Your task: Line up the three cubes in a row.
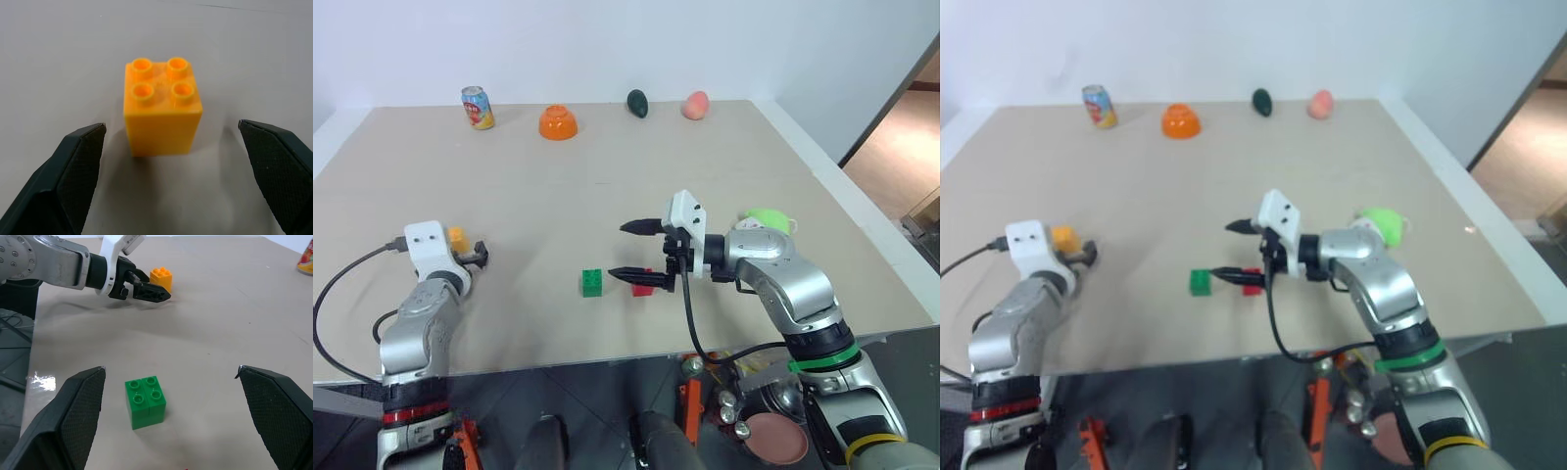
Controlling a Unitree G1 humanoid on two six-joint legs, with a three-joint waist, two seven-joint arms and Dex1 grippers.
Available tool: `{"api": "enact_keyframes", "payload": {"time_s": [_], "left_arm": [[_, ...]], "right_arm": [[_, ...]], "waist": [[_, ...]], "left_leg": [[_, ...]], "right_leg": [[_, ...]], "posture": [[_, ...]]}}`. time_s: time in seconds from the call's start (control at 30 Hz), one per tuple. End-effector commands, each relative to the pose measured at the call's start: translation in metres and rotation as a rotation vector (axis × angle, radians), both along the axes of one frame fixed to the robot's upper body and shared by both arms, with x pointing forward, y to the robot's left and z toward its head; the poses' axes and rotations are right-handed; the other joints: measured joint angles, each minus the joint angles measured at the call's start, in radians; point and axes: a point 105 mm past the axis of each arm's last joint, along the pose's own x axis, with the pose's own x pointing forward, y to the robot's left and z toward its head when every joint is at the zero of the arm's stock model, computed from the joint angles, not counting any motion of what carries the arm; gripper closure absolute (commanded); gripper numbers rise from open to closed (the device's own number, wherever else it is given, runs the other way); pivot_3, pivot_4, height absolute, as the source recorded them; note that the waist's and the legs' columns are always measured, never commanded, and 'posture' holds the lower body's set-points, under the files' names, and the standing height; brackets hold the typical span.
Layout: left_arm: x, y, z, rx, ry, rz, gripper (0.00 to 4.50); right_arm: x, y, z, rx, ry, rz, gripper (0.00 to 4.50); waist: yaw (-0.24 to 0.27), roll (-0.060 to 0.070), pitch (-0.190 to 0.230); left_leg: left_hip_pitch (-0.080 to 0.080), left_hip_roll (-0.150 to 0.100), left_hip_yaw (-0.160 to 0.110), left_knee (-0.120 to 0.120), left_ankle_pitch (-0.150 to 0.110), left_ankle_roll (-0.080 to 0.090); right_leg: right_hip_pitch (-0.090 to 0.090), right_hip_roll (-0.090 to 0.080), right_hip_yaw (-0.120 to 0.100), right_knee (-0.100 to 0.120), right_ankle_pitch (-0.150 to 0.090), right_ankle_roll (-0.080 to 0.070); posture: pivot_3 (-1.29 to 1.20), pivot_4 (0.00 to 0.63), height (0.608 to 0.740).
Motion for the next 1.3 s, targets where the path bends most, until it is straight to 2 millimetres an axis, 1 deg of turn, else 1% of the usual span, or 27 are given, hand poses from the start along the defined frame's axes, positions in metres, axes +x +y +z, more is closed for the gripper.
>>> {"api": "enact_keyframes", "payload": {"time_s": [0.03,0.07,0.1,0.17,0.27,0.37,0.47,0.53,0.6,0.63,0.7,0.77,0.87,0.93,1.03,1.13,1.23,1.3], "left_arm": [[0.001,0.011,0.012,0.053,-0.032,0.034,0.84],[0.001,0.012,0.011,0.055,-0.031,0.036,1.19],[0.001,0.014,0.011,0.059,-0.028,0.043,1.45],[0.001,0.016,0.011,0.061,-0.028,0.048,2.28],[0.002,0.014,0.01,0.058,-0.031,0.039,3.21],[0.004,0.013,0.01,0.064,-0.028,0.029,3.21],[0.006,0.013,0.016,0.11,-0.054,0.007,3.21],[0.009,0.011,0.024,0.129,-0.091,-0.03,3.21],[0.015,-0.01,0.052,0.148,-0.22,-0.185,3.21],[0.016,-0.02,0.062,0.148,-0.263,-0.259,3.21],[0.014,-0.038,0.076,0.134,-0.318,-0.43,3.21],[0.003,-0.054,0.084,0.141,-0.346,-0.632,3.21],[-0.018,-0.065,0.086,0.168,-0.353,-0.892,3.21],[-0.031,-0.061,0.089,0.175,-0.381,-1.016,3.21],[-0.045,-0.057,0.083,0.206,-0.36,-1.176,3.21],[-0.054,-0.061,0.077,0.188,-0.344,-1.3,3.21],[-0.052,-0.067,0.073,0.164,-0.343,-1.37,3.21],[-0.052,-0.076,0.062,0.202,-0.311,-1.458,3.21]], "right_arm": [[-0.001,-0.006,0.016,0.021,-0.058,-0.011,0.0],[-0.001,-0.006,0.016,0.021,-0.058,-0.014,0.0],[0.0,-0.007,0.016,0.019,-0.06,-0.018,0.0],[0.0,-0.008,0.016,0.018,-0.06,-0.023,0.0],[0.001,-0.009,0.016,0.017,-0.061,-0.025,0.0],[0.002,-0.011,0.016,0.015,-0.064,-0.031,0.0],[0.003,-0.012,0.017,0.012,-0.069,-0.038,0.0],[0.004,-0.014,0.018,0.011,-0.071,-0.046,0.0],[0.006,-0.02,0.02,0.005,-0.078,-0.061,0.0],[0.007,-0.022,0.022,0.003,-0.081,-0.068,0.0],[0.005,-0.032,0.027,0.003,-0.081,-0.076,0.0],[-0.004,-0.045,0.031,0.001,-0.059,-0.063,0.0],[-0.023,-0.065,0.029,-0.023,-0.012,-0.017,0.0],[-0.035,-0.078,0.029,-0.019,0.034,0.001,0.0],[-0.041,-0.09,0.026,-0.022,0.067,-0.024,0.0],[-0.04,-0.093,0.022,-0.025,0.069,-0.064,0.0],[-0.041,-0.09,0.022,-0.001,0.065,-0.079,0.0],[-0.043,-0.087,0.02,0.003,0.065,-0.08,0.0]], "waist": [[-0.001,0.0,0.0],[-0.001,0.0,0.0],[-0.001,0.0,0.0],[0.0,0.0,0.0],[0.0,0.0,0.0],[0.0,0.0,0.0],[0.0,0.0,0.0],[0.0,0.0,0.0],[0.0,0.0,0.0],[0.0,0.0,0.0],[0.003,0.0,0.0],[0.002,0.0,0.0],[0.001,0.0,0.0],[0.0,0.0,0.0],[-0.002,0.0,0.0],[-0.003,0.0,0.0],[-0.002,0.0,0.001],[-0.002,0.0,0.001]], "left_leg": [[0.0,0.0,0.0,0.0,0.0,0.0],[0.0,0.0,0.0,0.0,0.0,0.0],[0.0,0.0,0.0,0.0,0.0,0.0],[0.0,0.0,0.0,-0.001,0.0,0.0],[0.0,0.0,0.0,-0.001,0.0,0.0],[0.0,0.0,0.0,-0.001,0.0,0.0],[0.0,0.0,0.0,-0.001,0.0,0.0],[0.0,0.0,0.0,-0.001,0.0,0.0],[0.0,0.0,0.0,-0.001,0.0,0.0],[-0.001,0.0,0.0,-0.001,0.0,0.0],[-0.001,0.0,0.0,-0.001,0.0,0.0],[-0.002,0.0,0.001,-0.001,0.0,0.0],[-0.001,-0.001,0.003,-0.003,-0.001,-0.002],[-0.001,0.0,0.003,-0.006,-0.003,-0.002],[0.001,0.0,0.003,-0.009,-0.003,-0.002],[0.002,0.0,0.003,-0.01,-0.003,-0.002],[0.002,0.0,0.003,-0.008,-0.003,-0.002],[0.001,0.0,0.003,-0.006,-0.003,-0.002]], "right_leg": [[0.0,0.0,0.0,0.0,0.0,0.0],[0.0,0.0,0.0,0.0,0.0,0.0],[0.0,0.0,0.0,0.0,0.0,0.0],[0.0,0.0,0.0,0.0,0.0,0.0],[0.0,0.0,0.0,0.0,0.0,0.0],[0.0,0.0,0.0,0.0,0.0,0.0],[0.0,0.0,0.0,0.0,0.0,0.0],[0.0,0.0,0.0,0.0,0.0,0.0],[0.0,0.0,0.0,0.0,0.0,0.0],[-0.001,0.0,0.0,0.0,0.0,0.0],[-0.001,-0.001,0.0,0.0,0.0,0.0],[-0.001,-0.001,0.0,-0.001,0.0,0.0],[-0.001,-0.003,0.0,-0.003,-0.003,0.001],[-0.001,-0.003,0.0,-0.003,-0.005,0.0],[-0.002,-0.002,0.0,-0.002,-0.007,-0.002],[-0.002,-0.001,0.0,-0.002,-0.007,-0.003],[-0.002,-0.002,0.0,-0.002,-0.007,-0.003],[-0.001,-0.002,0.0,-0.002,-0.006,-0.002]], "posture": [[0.0,0.15,0.738],[0.0,0.15,0.738],[0.0,0.15,0.738],[0.0,0.15,0.738],[0.0,0.15,0.738],[0.0,0.15,0.738],[0.0,0.15,0.738],[0.0,0.15,0.738],[0.0,0.15,0.738],[0.0,0.15,0.738],[0.0,0.15,0.738],[0.0,0.15,0.738],[0.0,0.15,0.738],[0.0,0.15,0.738],[0.0,0.15,0.738],[0.0,0.15,0.738],[0.0,0.15,0.738],[0.0,0.15,0.738]]}}
